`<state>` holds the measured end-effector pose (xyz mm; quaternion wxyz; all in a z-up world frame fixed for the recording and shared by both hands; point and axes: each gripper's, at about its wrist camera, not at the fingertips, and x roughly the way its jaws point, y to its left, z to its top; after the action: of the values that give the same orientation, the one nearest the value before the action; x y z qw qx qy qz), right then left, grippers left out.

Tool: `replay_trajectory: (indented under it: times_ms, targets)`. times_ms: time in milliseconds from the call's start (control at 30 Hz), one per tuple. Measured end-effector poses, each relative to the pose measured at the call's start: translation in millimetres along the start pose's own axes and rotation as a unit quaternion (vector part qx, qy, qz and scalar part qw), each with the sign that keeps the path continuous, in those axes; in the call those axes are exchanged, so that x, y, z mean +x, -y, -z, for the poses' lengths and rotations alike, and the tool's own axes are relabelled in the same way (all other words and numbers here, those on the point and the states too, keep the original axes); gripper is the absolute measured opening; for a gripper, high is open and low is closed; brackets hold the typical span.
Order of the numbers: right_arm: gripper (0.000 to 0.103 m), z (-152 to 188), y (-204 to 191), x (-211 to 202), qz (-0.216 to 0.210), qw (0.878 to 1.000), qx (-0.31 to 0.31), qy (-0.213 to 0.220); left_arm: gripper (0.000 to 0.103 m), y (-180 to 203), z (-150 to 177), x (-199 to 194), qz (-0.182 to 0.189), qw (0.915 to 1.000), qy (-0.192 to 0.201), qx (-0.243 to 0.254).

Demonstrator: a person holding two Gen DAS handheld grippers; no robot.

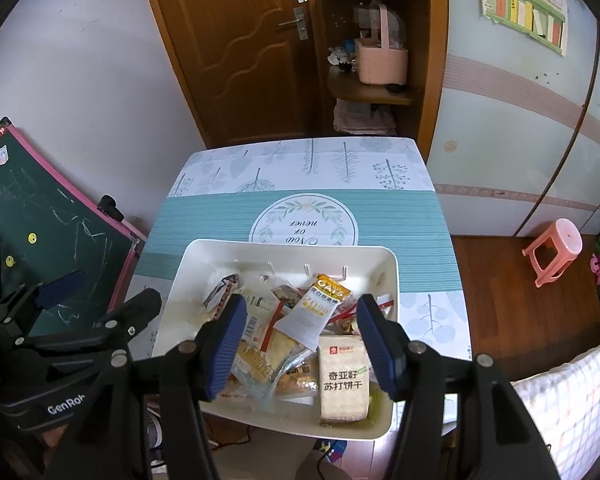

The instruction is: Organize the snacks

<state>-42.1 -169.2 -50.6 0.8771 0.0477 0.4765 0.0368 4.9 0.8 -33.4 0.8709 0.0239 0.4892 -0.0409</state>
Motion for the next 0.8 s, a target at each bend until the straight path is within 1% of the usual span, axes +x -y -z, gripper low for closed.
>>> replay_trajectory:
  times_ms: [400,800]
  targets:
    - [0.058,1,-1,1,0.001,1.000,0.002,-0.003,0.094,0,2,0,0.000,1.0000,-0.001,0.001]
    - [0.058,4,8,3,-0.002,1.000,0.006,-0.010,0.094,0,3,1,0.000,1.0000,-0.003,0.001]
